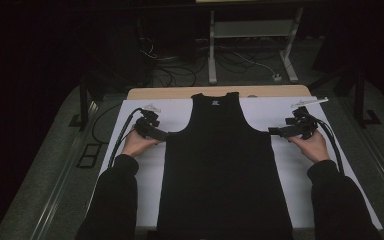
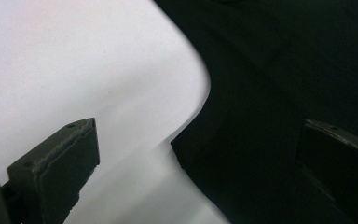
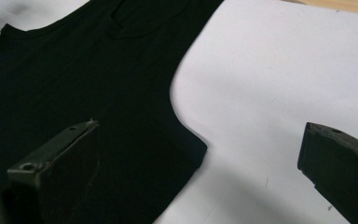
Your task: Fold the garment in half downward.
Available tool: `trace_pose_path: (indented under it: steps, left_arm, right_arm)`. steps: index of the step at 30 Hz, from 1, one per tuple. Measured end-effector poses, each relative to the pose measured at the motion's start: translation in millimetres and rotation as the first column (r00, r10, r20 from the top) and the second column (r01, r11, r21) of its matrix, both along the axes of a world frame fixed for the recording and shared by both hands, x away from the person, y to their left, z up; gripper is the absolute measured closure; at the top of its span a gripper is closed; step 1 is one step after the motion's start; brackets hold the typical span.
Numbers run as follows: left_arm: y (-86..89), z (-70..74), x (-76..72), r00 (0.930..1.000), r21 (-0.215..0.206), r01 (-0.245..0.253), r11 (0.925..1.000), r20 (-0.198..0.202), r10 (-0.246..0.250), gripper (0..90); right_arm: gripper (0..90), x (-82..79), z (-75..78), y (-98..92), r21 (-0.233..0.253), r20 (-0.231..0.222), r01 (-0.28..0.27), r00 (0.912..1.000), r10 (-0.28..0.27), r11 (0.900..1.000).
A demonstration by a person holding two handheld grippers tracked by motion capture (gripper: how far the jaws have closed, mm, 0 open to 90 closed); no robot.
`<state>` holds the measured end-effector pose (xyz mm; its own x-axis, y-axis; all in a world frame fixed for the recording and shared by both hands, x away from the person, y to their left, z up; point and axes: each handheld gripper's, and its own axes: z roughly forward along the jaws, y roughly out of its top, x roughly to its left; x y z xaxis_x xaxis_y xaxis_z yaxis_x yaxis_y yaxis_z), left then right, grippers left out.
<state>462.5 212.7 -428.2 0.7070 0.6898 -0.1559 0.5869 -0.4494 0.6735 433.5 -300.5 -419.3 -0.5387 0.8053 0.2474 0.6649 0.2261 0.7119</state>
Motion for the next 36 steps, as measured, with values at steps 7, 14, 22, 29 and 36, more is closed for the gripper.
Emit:
trace_pose_path:
  steps: [7, 14, 22, 29, 36]
  left_arm:
    - [-0.3, -7.4, 2.8, 0.9998, 0.010, 0.000, 0.9999, -0.021, 0.000, 0.0]
    - [-1.3, -12.1, 4.4, 0.9990, 0.014, 0.023, 0.9996, -0.040, -0.022, 0.0]
    - [1.7, -17.0, 5.0, 0.9991, 0.025, 0.015, 0.9996, -0.040, -0.014, 2.4]
    - [1.1, -17.0, 4.2, 0.9996, -0.002, 0.008, 1.0000, -0.028, -0.008, 13.7]
    - [-3.8, -15.0, 2.1, 0.9996, 0.001, 0.025, 0.9997, 0.008, -0.025, 39.2]
  right_arm:
    - [0.0, 2.3, -6.3, 5.6, -0.016, -0.012, -0.005, 0.9999, 0.004, 1.000]
    - [0.0, 5.5, -16.4, 12.5, -0.049, -0.034, -0.017, 0.9993, 0.015, 0.999]
    - [4.8, 6.6, -23.4, 15.6, -0.068, -0.052, -0.049, 0.9976, 0.045, 0.997]
    - [20.5, 5.2, -28.0, 22.5, -0.111, -0.063, -0.089, 0.9946, 0.082, 0.990]
    - [32.0, 6.1, -29.0, 25.9, -0.121, -0.055, -0.060, 0.9970, 0.054, 0.991]
